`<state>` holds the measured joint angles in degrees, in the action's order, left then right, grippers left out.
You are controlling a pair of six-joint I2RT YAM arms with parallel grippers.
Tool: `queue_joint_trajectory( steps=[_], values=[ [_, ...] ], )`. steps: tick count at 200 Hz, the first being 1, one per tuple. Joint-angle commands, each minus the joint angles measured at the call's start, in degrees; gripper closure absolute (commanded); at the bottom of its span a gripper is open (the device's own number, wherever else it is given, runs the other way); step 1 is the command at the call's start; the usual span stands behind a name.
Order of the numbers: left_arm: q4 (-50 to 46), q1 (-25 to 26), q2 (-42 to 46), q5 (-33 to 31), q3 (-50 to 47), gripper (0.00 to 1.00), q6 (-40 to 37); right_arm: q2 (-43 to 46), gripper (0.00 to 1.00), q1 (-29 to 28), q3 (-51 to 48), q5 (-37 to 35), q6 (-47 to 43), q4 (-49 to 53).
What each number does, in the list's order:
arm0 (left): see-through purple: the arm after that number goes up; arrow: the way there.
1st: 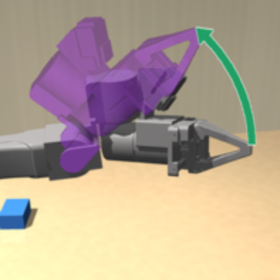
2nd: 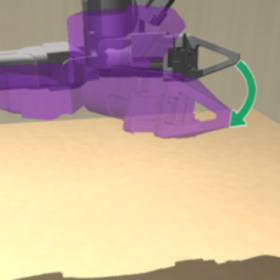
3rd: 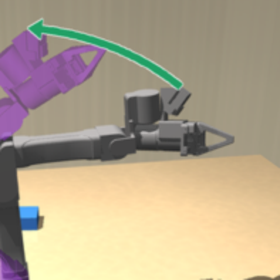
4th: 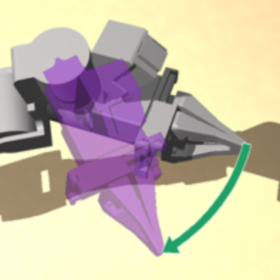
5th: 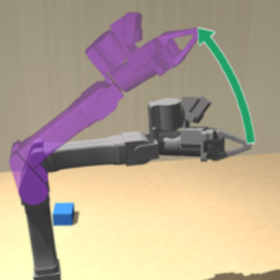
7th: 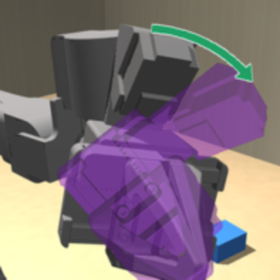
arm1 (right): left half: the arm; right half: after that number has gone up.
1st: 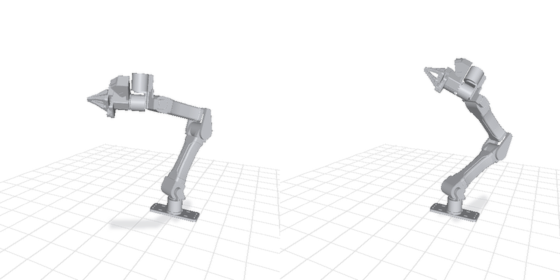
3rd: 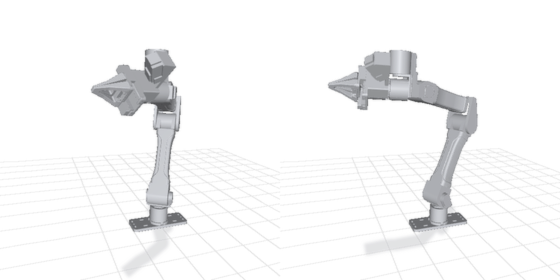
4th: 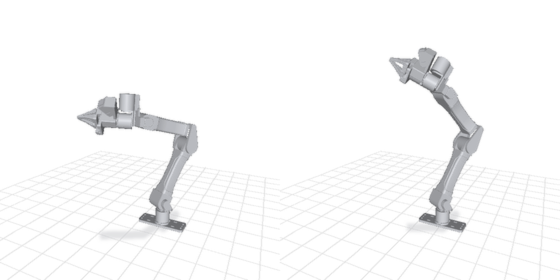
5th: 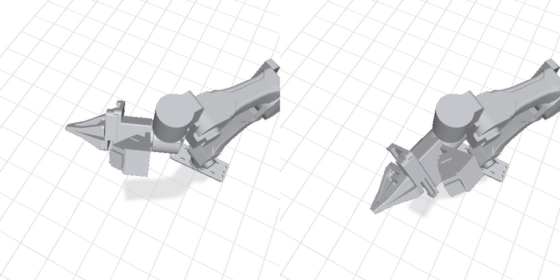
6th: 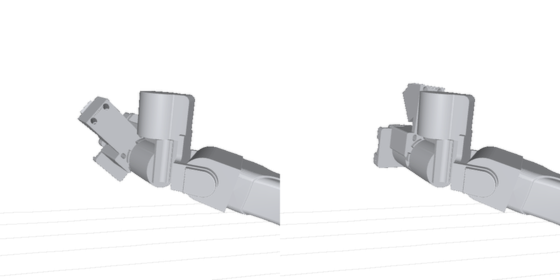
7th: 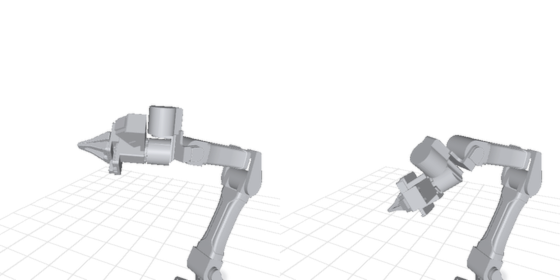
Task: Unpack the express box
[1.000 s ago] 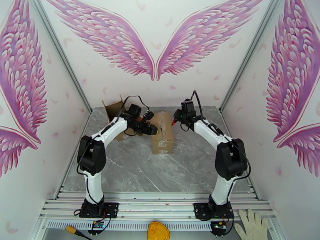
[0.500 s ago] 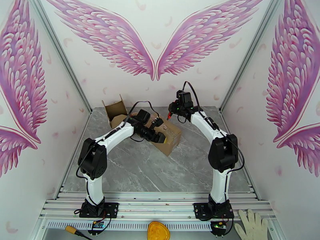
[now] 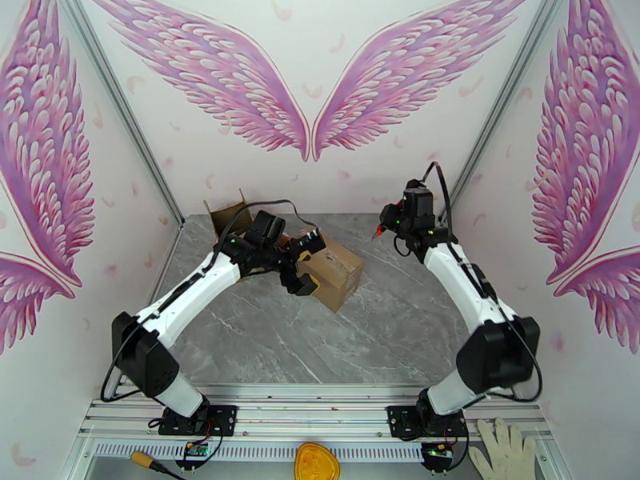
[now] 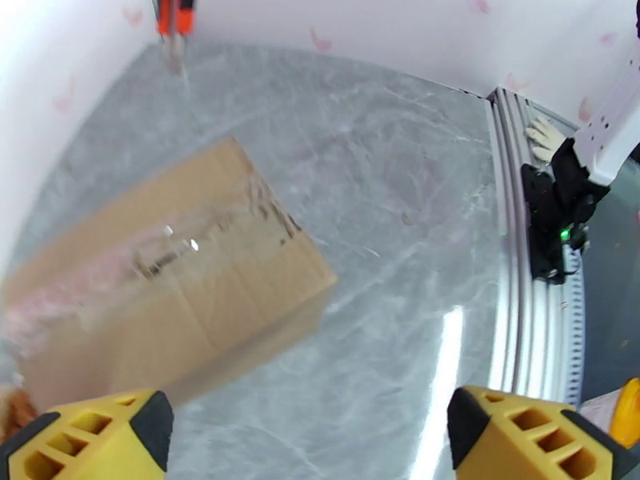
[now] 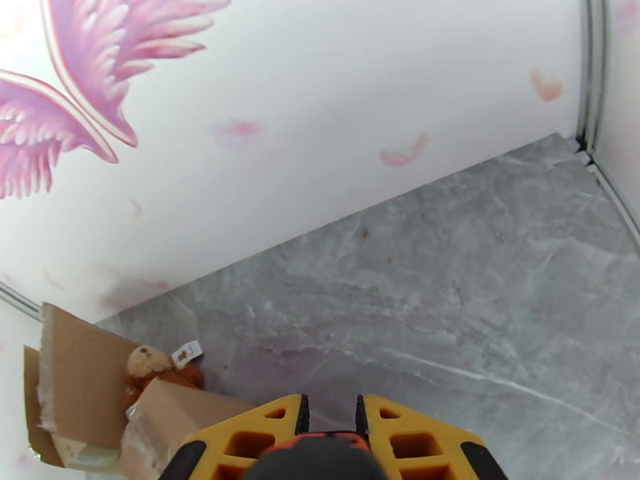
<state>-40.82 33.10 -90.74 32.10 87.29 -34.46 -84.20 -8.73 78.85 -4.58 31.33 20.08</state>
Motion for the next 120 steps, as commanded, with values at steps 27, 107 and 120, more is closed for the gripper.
queue_joint_trajectory(
  steps=[27,107,120],
  values=[
    [19.2,-1.0,-3.7,-12.5,-4.1,0.01,-17.7,15.1,1.00,-0.6,-17.3,-3.5,8.2,-2.3],
    [21.8,-11.3,-14.9,-3.2,4.6,0.01,19.7,23.6,1.00,-6.5,-32.2,-5.2,14.4,-2.8],
    [20.9,-12.6,-16.4,-3.0,5.8,0.01,26.2,22.5,1.00,-7.5,-32.1,-4.8,14.3,-4.6]
  ],
)
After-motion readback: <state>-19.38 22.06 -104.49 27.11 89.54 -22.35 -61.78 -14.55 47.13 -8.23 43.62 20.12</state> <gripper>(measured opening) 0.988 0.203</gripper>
